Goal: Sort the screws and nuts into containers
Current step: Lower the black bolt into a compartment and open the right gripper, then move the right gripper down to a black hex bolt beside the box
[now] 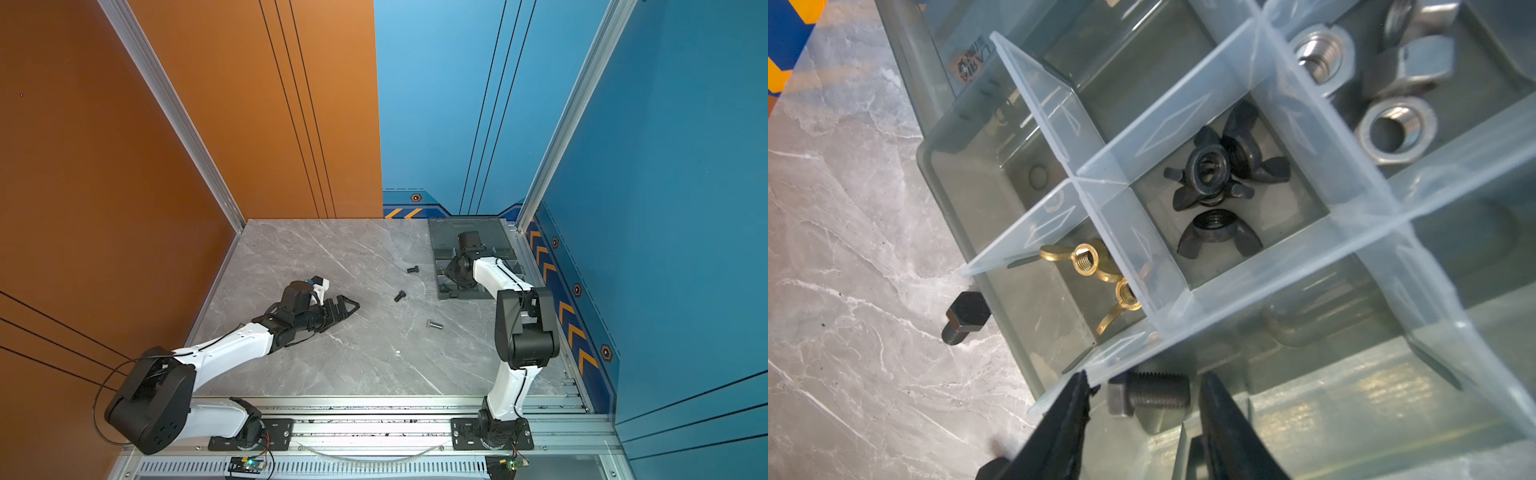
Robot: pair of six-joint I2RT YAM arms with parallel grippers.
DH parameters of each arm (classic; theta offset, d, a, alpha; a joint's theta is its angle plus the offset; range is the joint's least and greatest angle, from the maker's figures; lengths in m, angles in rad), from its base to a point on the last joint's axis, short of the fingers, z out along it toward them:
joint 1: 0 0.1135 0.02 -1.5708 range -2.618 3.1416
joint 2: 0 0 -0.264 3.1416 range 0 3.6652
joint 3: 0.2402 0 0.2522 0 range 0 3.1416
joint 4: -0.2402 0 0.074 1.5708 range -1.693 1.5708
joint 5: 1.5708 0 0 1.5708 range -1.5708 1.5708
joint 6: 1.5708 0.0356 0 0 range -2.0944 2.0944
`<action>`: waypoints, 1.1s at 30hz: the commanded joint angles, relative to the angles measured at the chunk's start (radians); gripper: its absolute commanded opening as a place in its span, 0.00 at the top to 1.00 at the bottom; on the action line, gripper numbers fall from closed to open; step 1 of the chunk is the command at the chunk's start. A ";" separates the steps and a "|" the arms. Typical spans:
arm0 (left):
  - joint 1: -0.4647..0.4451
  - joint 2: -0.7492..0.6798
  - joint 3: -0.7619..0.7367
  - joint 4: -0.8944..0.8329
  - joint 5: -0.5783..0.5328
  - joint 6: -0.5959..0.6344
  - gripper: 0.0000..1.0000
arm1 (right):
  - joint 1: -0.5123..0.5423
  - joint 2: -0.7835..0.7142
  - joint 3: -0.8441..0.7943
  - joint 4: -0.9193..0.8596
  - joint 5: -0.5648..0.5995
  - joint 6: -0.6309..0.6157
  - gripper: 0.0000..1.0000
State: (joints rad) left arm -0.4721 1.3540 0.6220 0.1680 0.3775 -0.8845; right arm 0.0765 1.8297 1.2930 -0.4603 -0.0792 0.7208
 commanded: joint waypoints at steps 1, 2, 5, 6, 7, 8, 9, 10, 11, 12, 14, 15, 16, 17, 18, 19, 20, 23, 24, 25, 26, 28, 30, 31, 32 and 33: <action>0.009 -0.009 -0.017 0.012 0.003 -0.002 0.02 | 0.001 -0.012 0.029 -0.012 -0.025 -0.035 0.51; 0.010 -0.009 -0.017 0.013 0.004 -0.002 0.02 | 0.007 -0.021 0.033 -0.007 -0.037 -0.050 0.50; 0.013 -0.009 -0.018 0.013 0.007 -0.001 0.02 | 0.035 -0.034 0.065 -0.027 -0.074 -0.086 0.49; 0.016 -0.009 -0.019 0.014 0.009 -0.001 0.02 | 0.050 -0.034 0.082 -0.041 -0.077 -0.097 0.49; 0.016 -0.009 -0.019 0.015 0.009 0.000 0.02 | 0.064 -0.034 0.096 -0.055 -0.073 -0.102 0.48; 0.019 -0.009 -0.022 0.018 0.010 -0.001 0.02 | 0.083 -0.032 0.107 -0.060 -0.067 -0.102 0.48; 0.020 -0.009 -0.022 0.019 0.012 -0.001 0.02 | 0.102 -0.028 0.119 -0.059 -0.066 -0.099 0.48; 0.021 -0.009 -0.024 0.019 0.014 -0.001 0.02 | 0.119 -0.020 0.127 -0.060 -0.063 -0.090 0.48; 0.023 -0.009 -0.025 0.021 0.017 -0.001 0.02 | 0.137 -0.011 0.137 -0.060 -0.057 -0.078 0.47; 0.025 -0.009 -0.027 0.024 0.019 -0.001 0.02 | 0.154 0.000 0.151 -0.058 -0.049 -0.060 0.47; 0.028 -0.013 -0.032 0.025 0.021 -0.001 0.02 | 0.185 0.022 0.165 -0.049 -0.022 -0.012 0.46; 0.032 -0.015 -0.034 0.025 0.022 -0.001 0.02 | 0.199 0.038 0.175 -0.037 -0.019 0.009 0.46; 0.033 -0.017 -0.039 0.026 0.025 -0.001 0.02 | 0.208 0.053 0.185 -0.029 -0.017 0.024 0.46; 0.037 -0.021 -0.042 0.026 0.027 -0.002 0.02 | 0.218 0.072 0.198 -0.029 -0.013 0.043 0.45; 0.040 -0.025 -0.046 0.027 0.029 -0.001 0.02 | 0.226 0.089 0.213 -0.028 -0.008 0.065 0.45; 0.044 -0.027 -0.049 0.025 0.032 -0.001 0.02 | 0.233 0.104 0.224 -0.024 -0.007 0.081 0.45; 0.045 -0.030 -0.051 0.026 0.034 -0.002 0.02 | 0.236 0.119 0.235 -0.016 -0.011 0.102 0.44; 0.051 -0.032 -0.053 0.026 0.050 0.003 0.02 | 0.250 0.156 0.261 0.000 -0.020 0.141 0.44; 0.051 -0.030 -0.054 0.025 0.054 0.004 0.02 | 0.257 0.166 0.273 -0.012 -0.012 0.143 0.44; 0.052 -0.030 -0.054 0.024 0.058 0.007 0.02 | 0.261 0.176 0.287 -0.024 -0.004 0.140 0.44; 0.053 -0.028 -0.054 0.025 0.062 0.008 0.02 | 0.266 0.186 0.301 -0.042 0.001 0.134 0.44; 0.057 -0.028 -0.057 0.025 0.070 0.011 0.02 | 0.274 0.201 0.321 -0.072 0.003 0.126 0.44; 0.059 -0.027 -0.060 0.024 0.071 0.015 0.02 | 0.287 0.203 0.316 -0.087 0.012 0.126 0.44; 0.062 -0.026 -0.062 0.027 0.071 0.016 0.02 | 0.294 0.202 0.310 -0.093 0.018 0.129 0.44; 0.062 -0.026 -0.064 0.027 0.072 0.016 0.02 | 0.303 0.198 0.301 -0.098 0.030 0.130 0.44; 0.064 -0.026 -0.066 0.032 0.074 0.015 0.02 | 0.314 0.196 0.292 -0.106 0.041 0.134 0.44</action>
State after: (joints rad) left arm -0.4194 1.3418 0.5720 0.1898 0.4236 -0.8833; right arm 0.3656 2.0350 1.5803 -0.5030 -0.0895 0.8360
